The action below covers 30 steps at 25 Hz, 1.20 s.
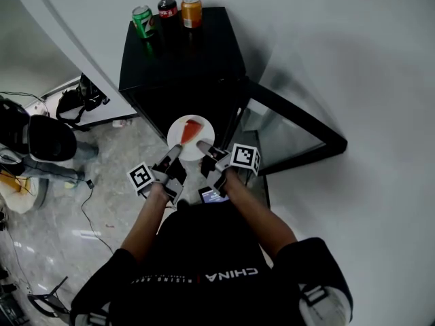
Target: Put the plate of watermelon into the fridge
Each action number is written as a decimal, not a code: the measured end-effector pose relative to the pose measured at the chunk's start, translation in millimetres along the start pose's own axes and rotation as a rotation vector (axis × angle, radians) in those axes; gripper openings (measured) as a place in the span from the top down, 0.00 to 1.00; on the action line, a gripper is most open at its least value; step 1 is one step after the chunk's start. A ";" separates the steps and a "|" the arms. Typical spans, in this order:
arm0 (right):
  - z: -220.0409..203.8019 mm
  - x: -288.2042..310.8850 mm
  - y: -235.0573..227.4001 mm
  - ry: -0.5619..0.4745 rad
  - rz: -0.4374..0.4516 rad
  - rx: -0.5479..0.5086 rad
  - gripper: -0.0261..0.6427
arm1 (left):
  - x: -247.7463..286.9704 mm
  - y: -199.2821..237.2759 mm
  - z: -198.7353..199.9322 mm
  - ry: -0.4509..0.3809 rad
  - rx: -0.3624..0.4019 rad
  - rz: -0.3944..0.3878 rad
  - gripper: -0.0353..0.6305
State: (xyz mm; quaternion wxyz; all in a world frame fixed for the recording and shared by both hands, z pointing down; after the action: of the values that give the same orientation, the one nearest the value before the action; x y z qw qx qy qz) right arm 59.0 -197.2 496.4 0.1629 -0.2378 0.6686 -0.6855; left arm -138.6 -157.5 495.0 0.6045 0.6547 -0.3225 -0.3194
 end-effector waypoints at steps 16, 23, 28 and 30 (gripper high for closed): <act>2.5 13.9 -18.9 0.016 -0.022 0.038 0.92 | 0.5 18.3 9.2 0.003 -0.005 0.070 0.88; 13.4 27.5 -44.4 0.004 -0.041 0.062 0.92 | 12.9 42.1 20.3 0.007 -0.011 0.097 0.88; 28.3 43.9 -69.3 -0.008 -0.034 0.040 0.92 | 26.7 72.6 32.8 0.003 0.004 0.099 0.88; 35.2 53.1 -81.2 -0.011 -0.033 0.031 0.92 | 32.5 88.1 38.4 -0.013 -0.024 0.090 0.88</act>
State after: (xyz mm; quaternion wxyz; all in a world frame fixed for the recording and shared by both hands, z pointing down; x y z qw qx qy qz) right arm 41.6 -251.2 582.6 0.1587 -0.2500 0.6531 -0.6970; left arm -153.7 -211.7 579.5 0.6237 0.6303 -0.3517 -0.3000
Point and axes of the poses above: the fingertips, and each gripper's own axes: x forward along the fingers, y to its left, z out of its top, the point moved 9 cm from there along -x, backward along the fingers, and after that the axes turned 1 degree about x, right-handed, at the moved point
